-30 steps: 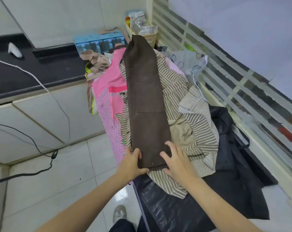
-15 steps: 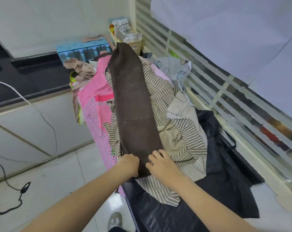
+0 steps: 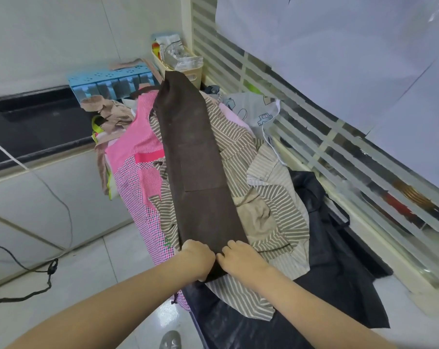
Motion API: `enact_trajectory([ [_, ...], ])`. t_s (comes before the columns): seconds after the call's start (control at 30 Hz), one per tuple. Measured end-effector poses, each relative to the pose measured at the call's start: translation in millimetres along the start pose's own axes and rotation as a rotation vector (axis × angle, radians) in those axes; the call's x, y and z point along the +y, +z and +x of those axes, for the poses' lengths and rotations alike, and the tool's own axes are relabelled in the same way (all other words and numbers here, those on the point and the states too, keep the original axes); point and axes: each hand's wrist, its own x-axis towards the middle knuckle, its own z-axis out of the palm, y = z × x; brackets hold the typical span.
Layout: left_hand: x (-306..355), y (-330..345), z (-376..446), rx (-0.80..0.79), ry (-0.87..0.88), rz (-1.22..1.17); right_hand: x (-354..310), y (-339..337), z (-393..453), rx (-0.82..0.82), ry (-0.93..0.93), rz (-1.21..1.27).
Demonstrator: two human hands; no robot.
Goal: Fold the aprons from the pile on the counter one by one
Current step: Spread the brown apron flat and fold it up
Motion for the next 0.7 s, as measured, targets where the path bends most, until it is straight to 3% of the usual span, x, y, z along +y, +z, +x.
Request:
enact_trajectory([
  [0.1, 5, 11, 8, 0.054, 0.067, 0.108, 7, -3, 3, 0.062, 0.077, 0.006],
  [0.2, 16, 32, 22, 0.01, 0.109, 0.289, 10, 6, 5, 0.076, 0.124, 0.048],
  [0.3, 15, 47, 33, -0.087, 0.086, 0.418, 5, -2, 1, -0.06, 0.104, 0.046],
  [0.4, 9, 53, 32, -0.063, 0.127, 0.47, 7, 2, -6, -0.196, 0.07, 0.103],
  [0.43, 7, 51, 29, -0.053, 0.149, 0.466, 6, 2, -8, -0.138, 0.08, 0.088],
  [0.57, -14, 31, 15, -0.039, 0.232, 0.208, 5, 6, -4, -0.078, 0.127, 0.131],
  [0.63, -24, 20, 11, -0.037, 0.256, -0.083, 8, -2, 2, -0.058, 0.104, 0.116],
  [0.7, -29, 15, 12, 0.04, 0.264, -0.36, 19, -17, 11, -0.084, 0.116, 0.309],
])
